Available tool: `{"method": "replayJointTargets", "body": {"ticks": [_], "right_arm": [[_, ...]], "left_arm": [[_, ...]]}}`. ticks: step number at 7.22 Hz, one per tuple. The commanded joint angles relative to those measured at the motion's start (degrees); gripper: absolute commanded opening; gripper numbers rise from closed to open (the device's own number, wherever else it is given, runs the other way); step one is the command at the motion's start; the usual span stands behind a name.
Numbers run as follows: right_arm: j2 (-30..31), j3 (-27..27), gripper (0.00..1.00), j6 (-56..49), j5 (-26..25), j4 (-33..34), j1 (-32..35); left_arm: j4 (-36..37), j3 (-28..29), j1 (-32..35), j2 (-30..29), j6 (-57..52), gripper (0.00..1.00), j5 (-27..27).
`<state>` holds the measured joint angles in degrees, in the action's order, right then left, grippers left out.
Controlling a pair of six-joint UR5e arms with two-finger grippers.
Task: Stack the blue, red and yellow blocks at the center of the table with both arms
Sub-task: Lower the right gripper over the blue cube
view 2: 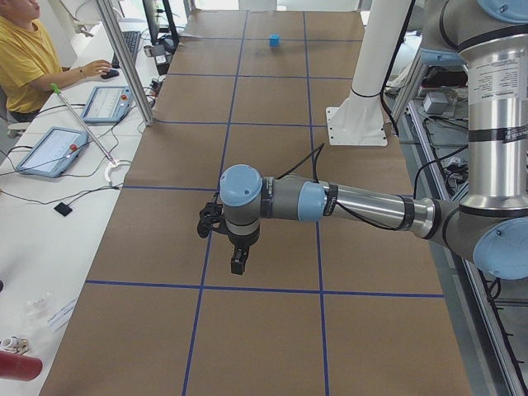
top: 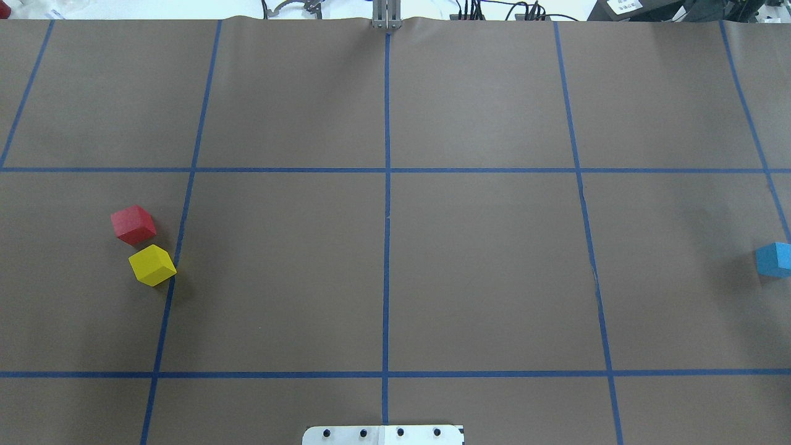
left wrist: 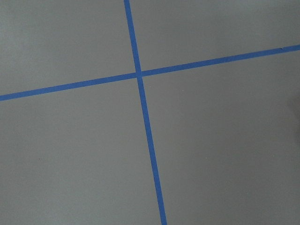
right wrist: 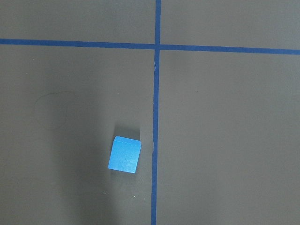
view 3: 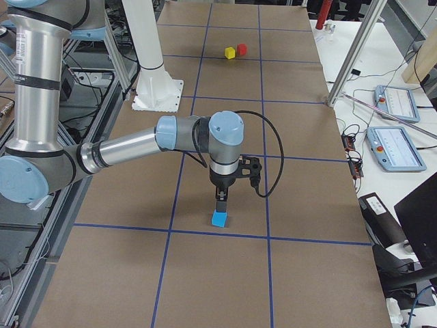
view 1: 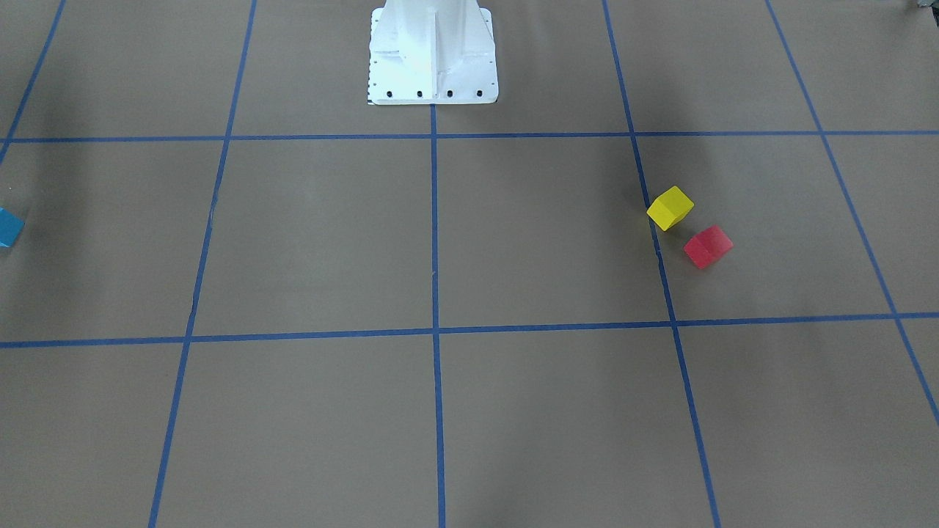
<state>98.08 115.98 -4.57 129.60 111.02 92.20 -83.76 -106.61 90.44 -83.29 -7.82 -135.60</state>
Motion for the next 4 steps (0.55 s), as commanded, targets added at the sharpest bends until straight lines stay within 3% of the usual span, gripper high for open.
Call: {"method": "replayJointTargets", "body": {"ticks": [1,3,4], "right_arm": [[-0.2,-0.6,1.00,0.1,0.0,0.0,0.0],[-0.3,-0.8,1.00,0.4,1.1,-4.2,-0.1],[-1.4,-4.7,1.00,0.6,1.0,-10.9,-0.8]], "left_arm": [[0.0,-0.2,-0.1,0.0,0.0,1.00,-0.3],[-0.1,-1.2,-0.1,-0.3,0.1,1.00,-0.1],[-0.2,-1.1,-0.1,-1.8,0.3,1.00,-0.3]]}}
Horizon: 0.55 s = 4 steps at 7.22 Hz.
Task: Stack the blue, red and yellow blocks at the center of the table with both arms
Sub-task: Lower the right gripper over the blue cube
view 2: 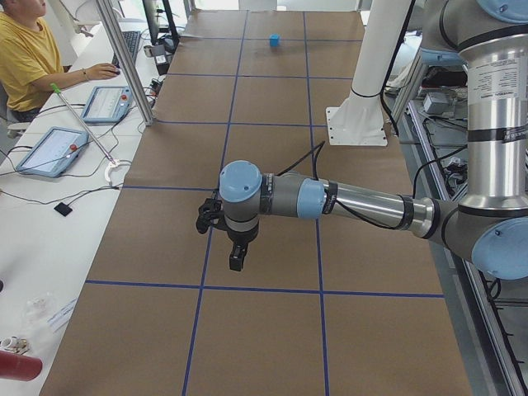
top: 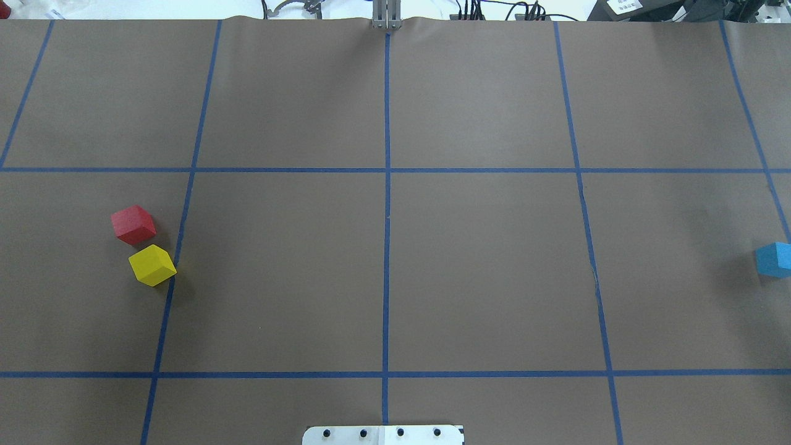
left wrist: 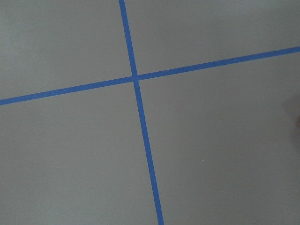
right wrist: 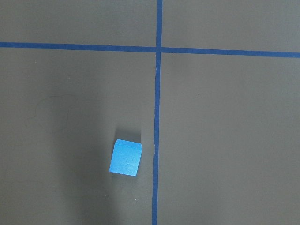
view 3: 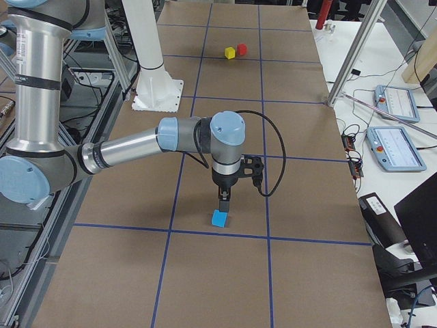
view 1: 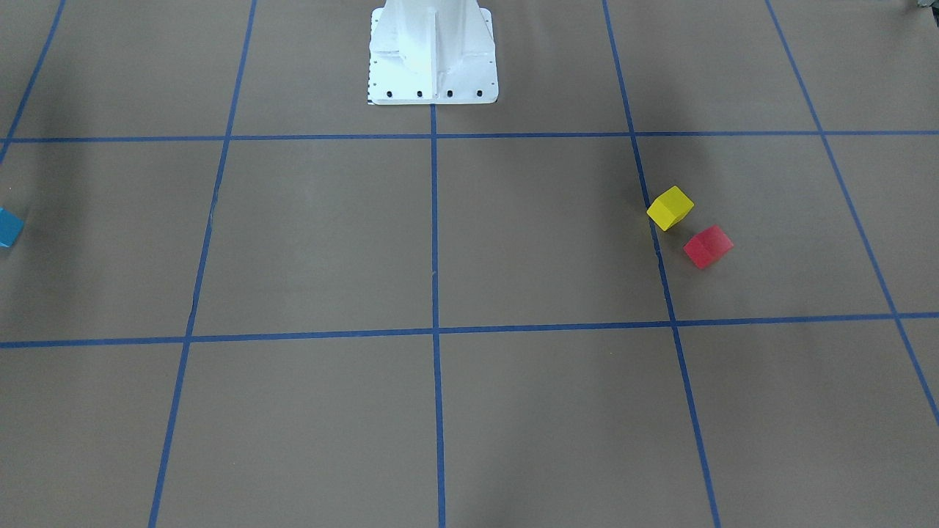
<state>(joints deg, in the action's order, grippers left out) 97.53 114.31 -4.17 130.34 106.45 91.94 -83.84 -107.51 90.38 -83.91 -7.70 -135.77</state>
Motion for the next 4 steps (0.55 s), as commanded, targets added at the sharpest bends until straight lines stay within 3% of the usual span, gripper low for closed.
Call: {"method": "replayJointTargets", "body": {"ticks": [1,2,3,4], "right_arm": [[-1.0,-7.1,1.00,0.0,1.6,-15.7,-0.5],[-1.0,-11.4,1.00,0.3,4.1,-24.4,-0.5],[-0.8,-14.2,1.00,0.3,6.0,-27.3,-0.5],[-0.1,-13.3,1.00,0.5,7.3,-29.3,-0.5]], "left_arm": [[-2.6,0.2,0.0,-2.8,0.5,1.00,-0.2],[-9.7,3.1,0.0,-6.1,0.5,1.00,0.2],[-15.0,9.4,0.0,-10.0,1.6,1.00,0.1],[-18.9,11.1,0.0,-10.8,2.7,1.00,0.0]]}}
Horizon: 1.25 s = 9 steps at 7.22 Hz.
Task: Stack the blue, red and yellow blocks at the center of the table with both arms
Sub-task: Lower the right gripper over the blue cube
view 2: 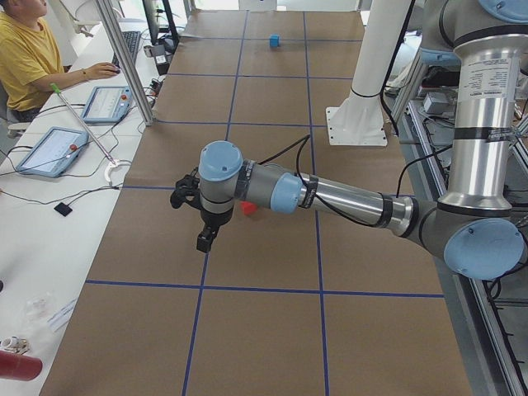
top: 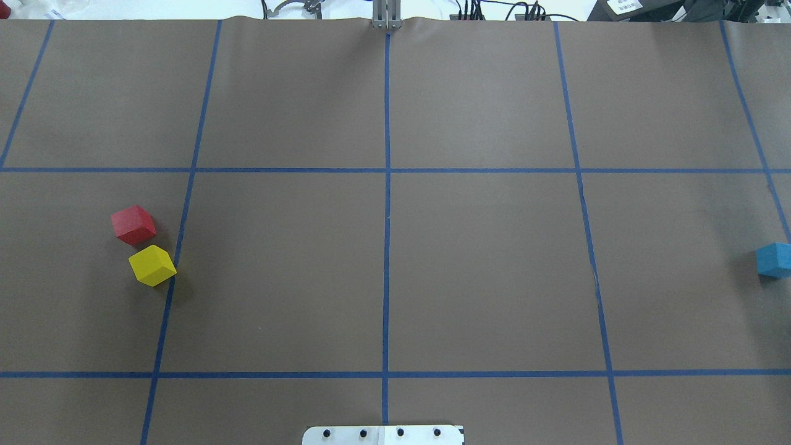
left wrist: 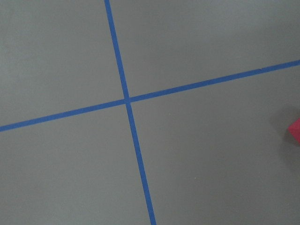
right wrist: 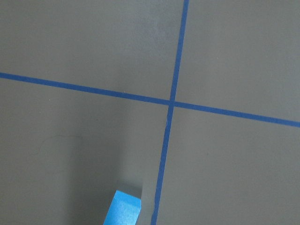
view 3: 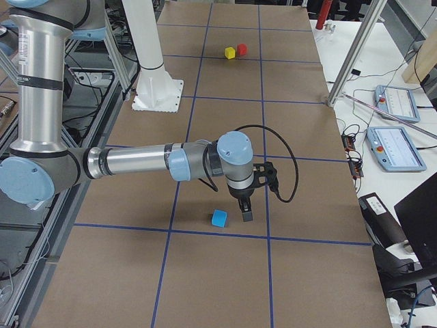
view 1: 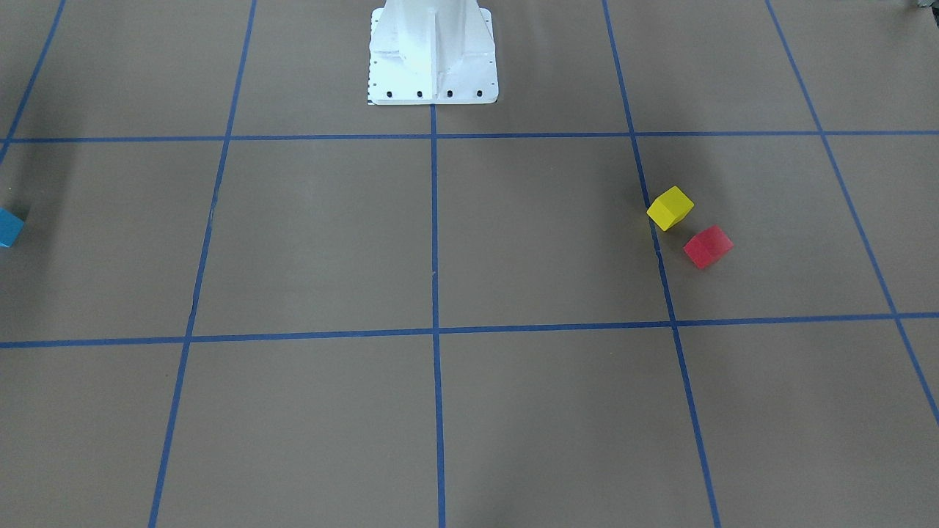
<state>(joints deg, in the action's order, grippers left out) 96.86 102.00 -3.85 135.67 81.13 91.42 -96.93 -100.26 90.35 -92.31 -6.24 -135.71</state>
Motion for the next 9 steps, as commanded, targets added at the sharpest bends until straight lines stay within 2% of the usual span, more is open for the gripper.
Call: {"method": "replayJointTargets", "body": {"ticks": [1,2,3,5,7,8,9], "right_arm": [[1.5,-0.6,1.00,6.7,3.9,-4.6,-0.6],[2.7,1.2,1.00,16.4,3.3,-5.2,-3.3],[4.5,1.5,0.99,26.5,0.2,-10.0,-6.9],[11.3,1.4,0.99,47.8,-10.7,-27.3,-18.9],[14.6,0.1,0.98,52.9,-17.6,-31.5,-24.6],[14.9,-2.5,0.97,56.7,-18.4,-36.6,-26.0],[14.9,-4.8,0.97,60.8,-21.4,-40.9,-28.8]], "left_arm": [[-8.6,3.8,-0.1,-2.2,1.7,1.00,-0.1],[-8.9,3.7,-0.1,-2.1,1.7,1.00,-0.1],[-9.0,3.3,-0.1,-2.1,1.7,1.00,-0.1],[-10.2,2.9,-0.1,-2.0,1.7,1.00,-0.1],[-10.3,2.5,-0.1,-1.9,1.6,1.00,-0.1],[-10.3,2.5,-0.1,-1.8,1.6,1.00,-0.2],[-10.4,2.4,-0.1,-1.8,1.5,1.00,-0.2]]}}
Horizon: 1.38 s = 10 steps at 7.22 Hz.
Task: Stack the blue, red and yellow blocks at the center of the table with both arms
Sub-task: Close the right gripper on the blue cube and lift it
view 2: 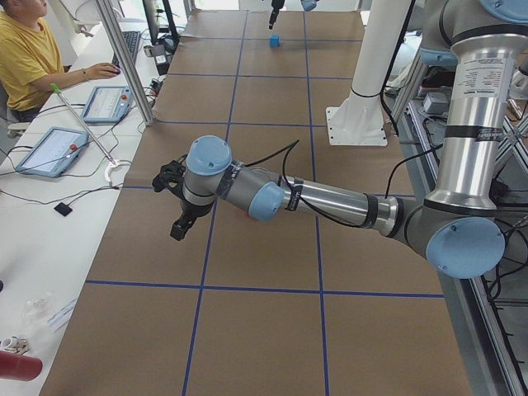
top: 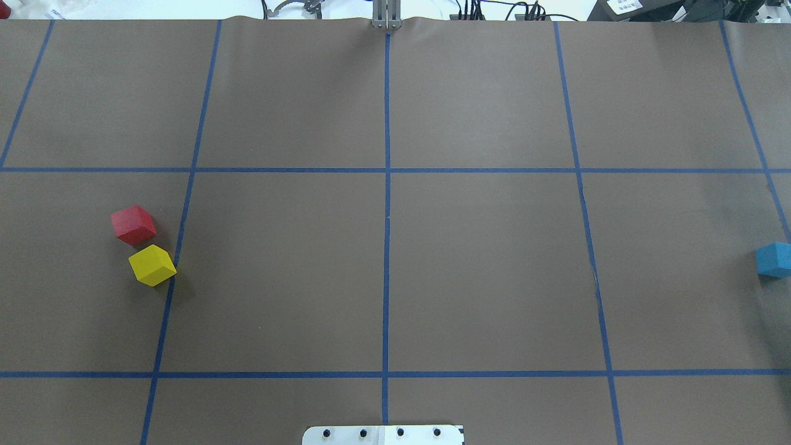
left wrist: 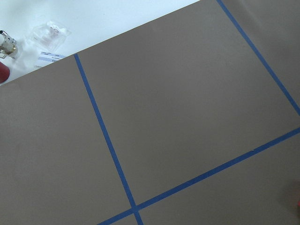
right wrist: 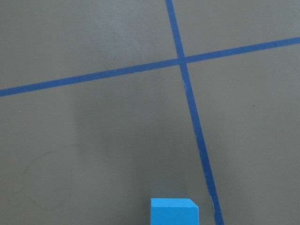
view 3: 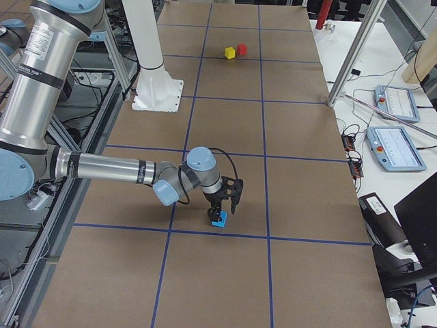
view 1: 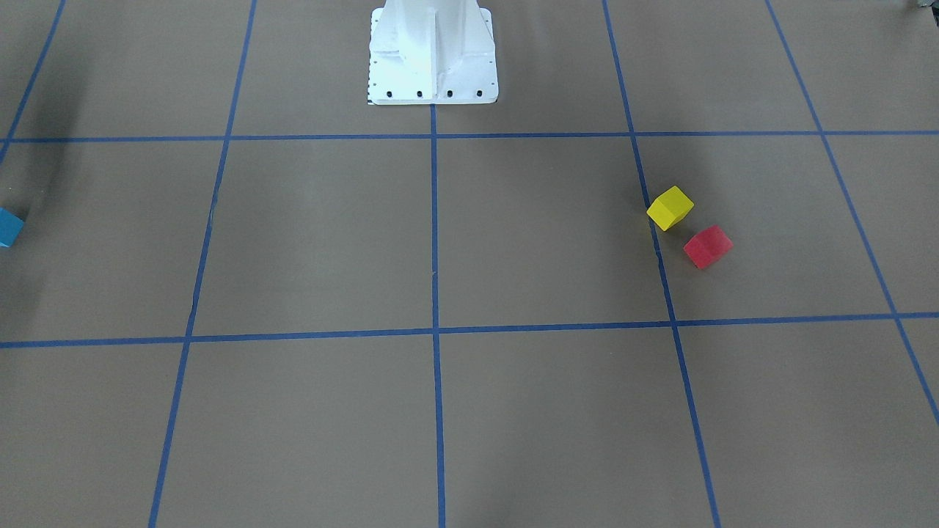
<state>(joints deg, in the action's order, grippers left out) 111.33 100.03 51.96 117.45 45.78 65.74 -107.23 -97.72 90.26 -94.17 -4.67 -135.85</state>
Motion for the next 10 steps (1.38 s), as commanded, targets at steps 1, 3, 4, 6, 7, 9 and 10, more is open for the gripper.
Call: {"method": "replayJointTargets", "body": {"ticks": [1,3,4,6,7,9,10], "right_arm": [[0.5,-3.1,0.98,6.7,-4.4,-6.2,-4.8],[0.5,-3.6,0.99,9.1,-7.9,-6.3,-8.4],[0.5,-3.7,0.99,9.3,-8.2,-6.6,-9.7],[0.5,-8.3,0.99,9.5,-9.4,-12.6,-11.4],[0.4,-9.6,0.99,9.4,-9.5,-13.9,-11.9],[-0.4,-9.6,0.40,9.4,-10.0,-13.8,-12.6],[-0.7,-9.5,0.00,9.1,-9.6,-13.8,-12.7]], "left_arm": [[-0.1,-0.1,0.0,0.0,-0.1,1.00,0.0],[-0.1,0.1,0.0,0.0,-0.2,1.00,0.1],[-0.1,0.3,-0.1,0.0,-0.2,1.00,0.0],[-0.1,0.4,-0.1,0.1,-0.3,1.00,0.0],[-0.1,0.4,-0.1,0.2,-0.3,1.00,0.0],[-0.2,0.4,-0.1,0.3,-0.4,1.00,0.0],[-0.9,0.7,-0.1,0.4,-0.4,1.00,0.1]]}}
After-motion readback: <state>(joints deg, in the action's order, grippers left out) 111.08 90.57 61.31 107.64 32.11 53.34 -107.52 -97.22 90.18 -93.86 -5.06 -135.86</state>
